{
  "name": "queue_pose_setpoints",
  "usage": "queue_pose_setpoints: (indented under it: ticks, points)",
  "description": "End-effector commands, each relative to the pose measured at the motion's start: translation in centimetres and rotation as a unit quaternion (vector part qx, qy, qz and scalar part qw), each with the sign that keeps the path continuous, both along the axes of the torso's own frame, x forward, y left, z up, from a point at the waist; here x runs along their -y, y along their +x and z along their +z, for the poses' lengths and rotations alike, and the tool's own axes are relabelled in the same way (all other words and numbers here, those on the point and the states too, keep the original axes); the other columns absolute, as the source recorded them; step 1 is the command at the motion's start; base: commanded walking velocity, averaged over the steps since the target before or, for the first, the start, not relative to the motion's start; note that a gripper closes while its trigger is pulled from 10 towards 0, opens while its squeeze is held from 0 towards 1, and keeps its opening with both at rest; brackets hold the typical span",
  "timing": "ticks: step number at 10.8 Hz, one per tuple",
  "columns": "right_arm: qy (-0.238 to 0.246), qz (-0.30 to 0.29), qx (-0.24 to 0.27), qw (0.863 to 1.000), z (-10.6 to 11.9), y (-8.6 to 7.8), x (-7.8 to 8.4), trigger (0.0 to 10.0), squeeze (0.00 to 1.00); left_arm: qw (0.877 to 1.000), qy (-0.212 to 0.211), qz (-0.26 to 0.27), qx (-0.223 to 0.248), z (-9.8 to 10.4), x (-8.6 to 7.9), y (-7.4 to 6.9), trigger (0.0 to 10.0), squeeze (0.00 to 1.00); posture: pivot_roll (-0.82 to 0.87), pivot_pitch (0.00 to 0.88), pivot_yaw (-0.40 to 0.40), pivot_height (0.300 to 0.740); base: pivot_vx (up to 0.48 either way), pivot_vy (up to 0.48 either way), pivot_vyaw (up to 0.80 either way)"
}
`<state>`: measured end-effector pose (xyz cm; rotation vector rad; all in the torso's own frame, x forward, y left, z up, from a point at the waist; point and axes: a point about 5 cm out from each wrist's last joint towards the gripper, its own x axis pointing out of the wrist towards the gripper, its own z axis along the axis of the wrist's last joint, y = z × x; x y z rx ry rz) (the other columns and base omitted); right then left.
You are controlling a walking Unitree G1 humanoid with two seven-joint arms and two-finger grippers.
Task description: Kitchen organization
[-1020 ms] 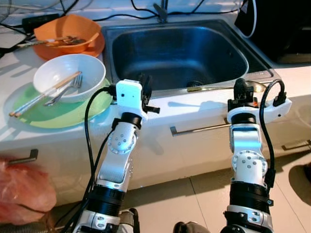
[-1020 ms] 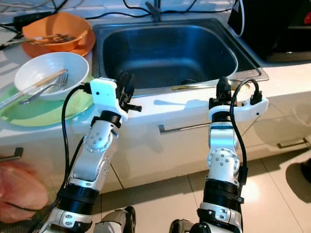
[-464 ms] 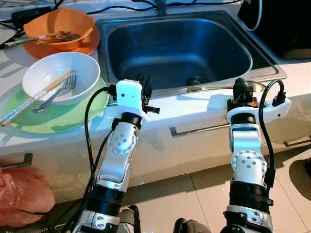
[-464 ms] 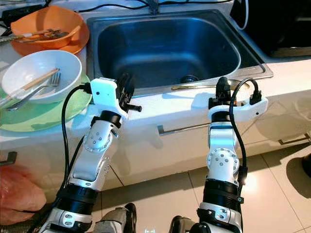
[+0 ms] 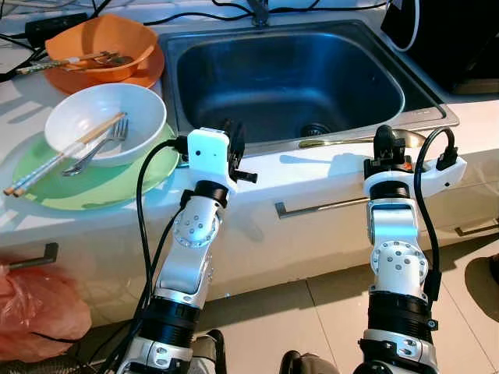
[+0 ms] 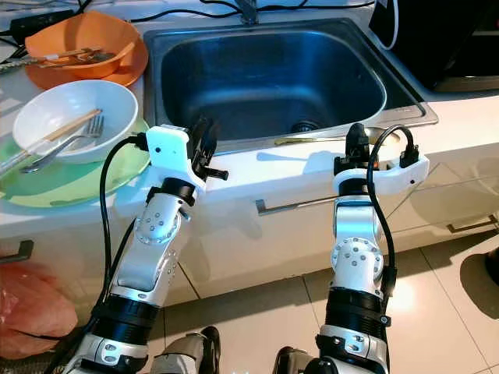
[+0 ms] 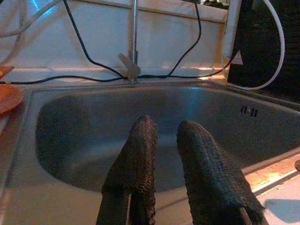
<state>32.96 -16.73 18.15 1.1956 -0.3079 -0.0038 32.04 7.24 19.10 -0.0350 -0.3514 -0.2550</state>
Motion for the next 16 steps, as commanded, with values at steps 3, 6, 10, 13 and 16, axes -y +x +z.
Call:
queue_pose_setpoints:
  ticks: [3,6,10,13,16]
  points:
    - [0.007,0.003,0.01,1.0,0.61,0.2,-0.27,10.0,0.0,1.0,0.007,-0.011,-0.006,-0.33,0.63,-0.24,10.0,0.0,0.13,0.166,-0.033,0.74,0.0,0.0,0.0]
    - [0.008,0.004,0.01,1.0,0.66,0.31,-0.28,10.0,0.0,1.0,0.008,-0.008,-0.006,-0.32,0.48,-0.16,10.0,0.0,0.13,0.17,-0.033,0.74,0.0,0.0,0.0]
    - [-0.001,-0.012,0.001,1.0,0.44,0.24,0.14,10.0,0.0,1.0,0.011,-0.008,-0.008,-0.34,0.41,-0.2,10.0,0.0,0.13,0.177,-0.029,0.74,0.0,0.0,0.53]
    - [0.0,-0.014,-0.003,1.0,0.31,0.25,0.15,10.0,0.0,1.0,0.012,-0.01,-0.009,-0.38,0.45,-0.21,10.0,0.0,0.13,0.178,-0.029,0.74,0.0,0.0,0.8]
    - [0.0,-0.014,-0.004,1.0,0.26,0.24,0.15,10.0,0.0,1.0,0.012,-0.015,-0.01,-0.45,0.58,-0.28,10.0,0.0,0.13,0.179,-0.027,0.74,0.0,0.0,0.8]
